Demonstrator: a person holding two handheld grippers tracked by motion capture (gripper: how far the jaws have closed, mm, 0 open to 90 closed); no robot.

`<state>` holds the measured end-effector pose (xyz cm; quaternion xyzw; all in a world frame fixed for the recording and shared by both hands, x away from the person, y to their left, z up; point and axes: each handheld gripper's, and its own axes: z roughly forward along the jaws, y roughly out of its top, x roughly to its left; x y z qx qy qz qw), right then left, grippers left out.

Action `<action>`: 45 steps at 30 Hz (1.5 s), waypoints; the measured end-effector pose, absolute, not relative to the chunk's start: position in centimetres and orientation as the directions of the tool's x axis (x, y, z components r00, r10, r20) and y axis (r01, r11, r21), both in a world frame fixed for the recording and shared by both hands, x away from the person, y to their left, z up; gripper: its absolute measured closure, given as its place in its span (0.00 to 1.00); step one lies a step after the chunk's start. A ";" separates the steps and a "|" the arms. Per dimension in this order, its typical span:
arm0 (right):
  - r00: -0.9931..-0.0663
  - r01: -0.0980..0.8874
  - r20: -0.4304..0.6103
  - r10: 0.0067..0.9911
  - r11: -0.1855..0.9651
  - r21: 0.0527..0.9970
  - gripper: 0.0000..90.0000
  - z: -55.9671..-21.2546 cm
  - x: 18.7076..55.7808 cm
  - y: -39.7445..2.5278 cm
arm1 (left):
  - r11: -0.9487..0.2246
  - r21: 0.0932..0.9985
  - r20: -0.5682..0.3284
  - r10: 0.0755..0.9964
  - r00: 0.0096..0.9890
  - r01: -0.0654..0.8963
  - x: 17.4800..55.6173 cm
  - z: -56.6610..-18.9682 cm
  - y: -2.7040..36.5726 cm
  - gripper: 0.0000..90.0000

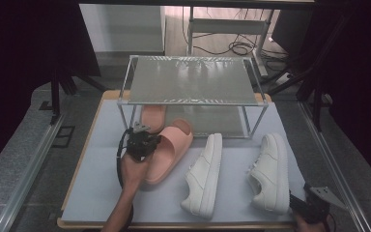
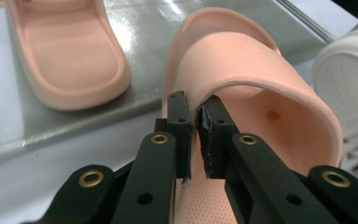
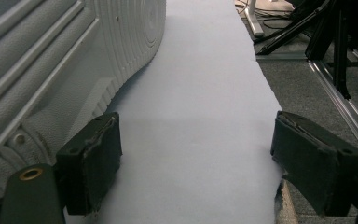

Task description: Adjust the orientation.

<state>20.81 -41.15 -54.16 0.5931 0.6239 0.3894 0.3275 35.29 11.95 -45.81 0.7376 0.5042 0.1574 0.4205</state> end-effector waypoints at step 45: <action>-0.081 0.484 0.058 0.995 -0.012 0.875 0.18 -54.2 20.8 -41.1 | -0.196 0.782 -0.128 0.878 0.461 0.591 35.9 -47.6 12.2 0.60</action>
